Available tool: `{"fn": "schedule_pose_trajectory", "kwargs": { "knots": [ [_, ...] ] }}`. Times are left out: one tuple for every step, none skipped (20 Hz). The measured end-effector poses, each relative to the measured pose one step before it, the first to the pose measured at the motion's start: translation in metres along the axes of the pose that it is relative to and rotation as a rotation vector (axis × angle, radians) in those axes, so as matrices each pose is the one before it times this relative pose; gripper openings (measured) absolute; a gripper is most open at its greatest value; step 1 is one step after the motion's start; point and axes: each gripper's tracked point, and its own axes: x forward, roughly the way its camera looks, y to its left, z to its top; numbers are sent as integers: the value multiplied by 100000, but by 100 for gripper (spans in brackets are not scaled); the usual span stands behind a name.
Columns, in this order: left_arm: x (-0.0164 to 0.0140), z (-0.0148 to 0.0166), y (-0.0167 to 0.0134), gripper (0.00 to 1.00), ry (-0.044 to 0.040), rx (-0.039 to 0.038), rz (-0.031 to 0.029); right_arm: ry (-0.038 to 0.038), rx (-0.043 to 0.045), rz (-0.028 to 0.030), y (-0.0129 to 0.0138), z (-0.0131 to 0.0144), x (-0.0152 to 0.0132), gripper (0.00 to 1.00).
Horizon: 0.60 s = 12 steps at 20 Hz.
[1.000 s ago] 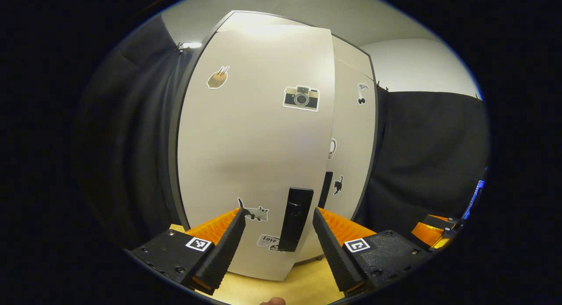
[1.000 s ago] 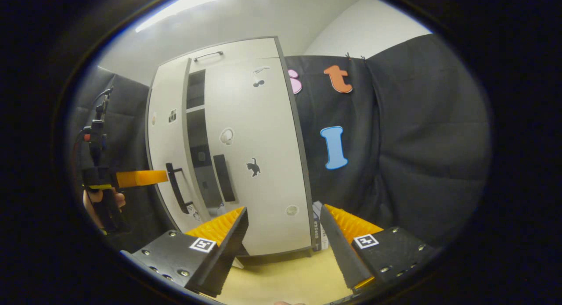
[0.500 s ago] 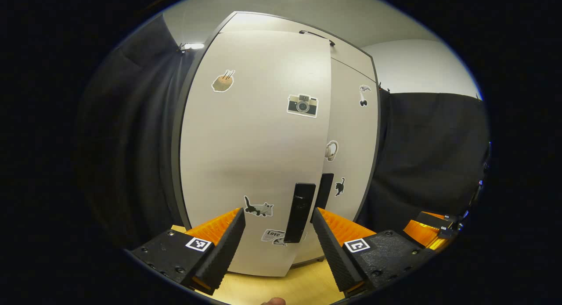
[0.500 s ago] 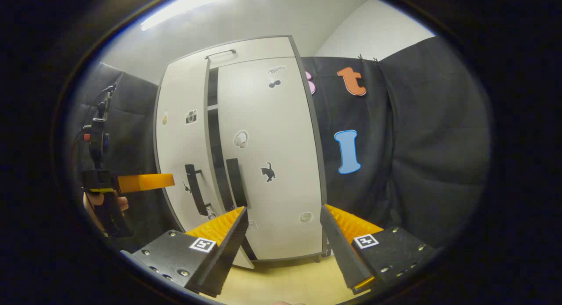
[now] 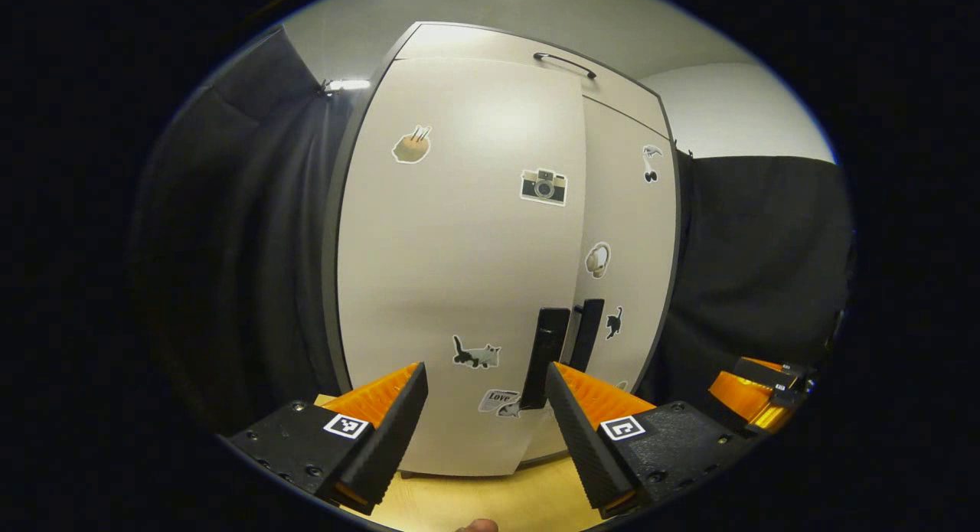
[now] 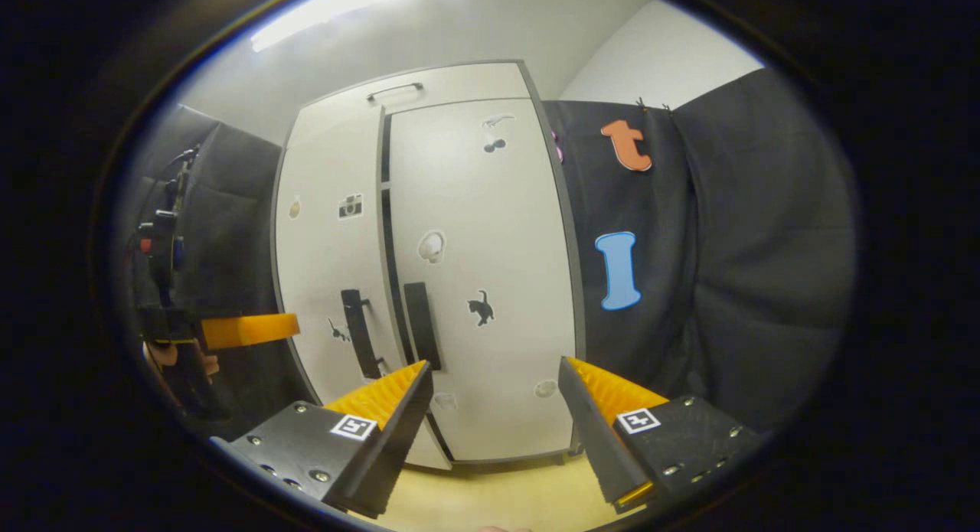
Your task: Grab one shoe with the right hand and put it into the shoe cabinet, grab the other shoe with the left hand and put it into the shoe cabinet; then close the right door with the right hand and the left door with the left hand.
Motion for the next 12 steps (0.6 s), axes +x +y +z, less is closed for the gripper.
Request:
{"fn": "schedule_pose_trajectory", "kwargs": {
  "knots": [
    [-139, -65, 111, 95, 309, -20, 866, -238, -667, 207, 311, 253, 443, 98],
    [-106, -72, 56, 95, 285, -266, 538, -129, -749, 688, 513, 144, 341, 98],
    [-117, -51, 28, 95, 194, -143, 397, -461, -613, 973, 496, 351, 273, 98],
    [-40, 8, 43, 95, 120, -59, 481, -856, -437, 1026, 303, 361, 271, 98],
    [-95, -45, 128, 95, 32, -67, 753, -383, -209, 981, 360, 250, 371, 98],
    [-104, 35, 99, 94, 1, 19, 797, -206, -130, 870, 311, 137, 416, 98],
    [-57, -20, 126, 94, -211, 8, 747, -160, -77, 784, 284, 87, 285, 98],
    [-123, 72, 177, 94, -344, 22, 866, 214, -25, 595, 177, 73, 185, 98],
    [-64, -14, 141, 94, -173, 234, 891, -8, -102, 456, 180, 26, 92, 98],
    [-38, -7, 158, 94, -153, 213, 756, 200, -129, 417, 129, -22, 52, 98],
    [-36, -31, 85, 95, 65, -37, 639, 186, -18, 439, 130, -12, 68, 98],
    [-108, -5, 38, 95, -29, -298, 457, 113, -27, 320, 45, -58, -92, 98]
  ]
}}
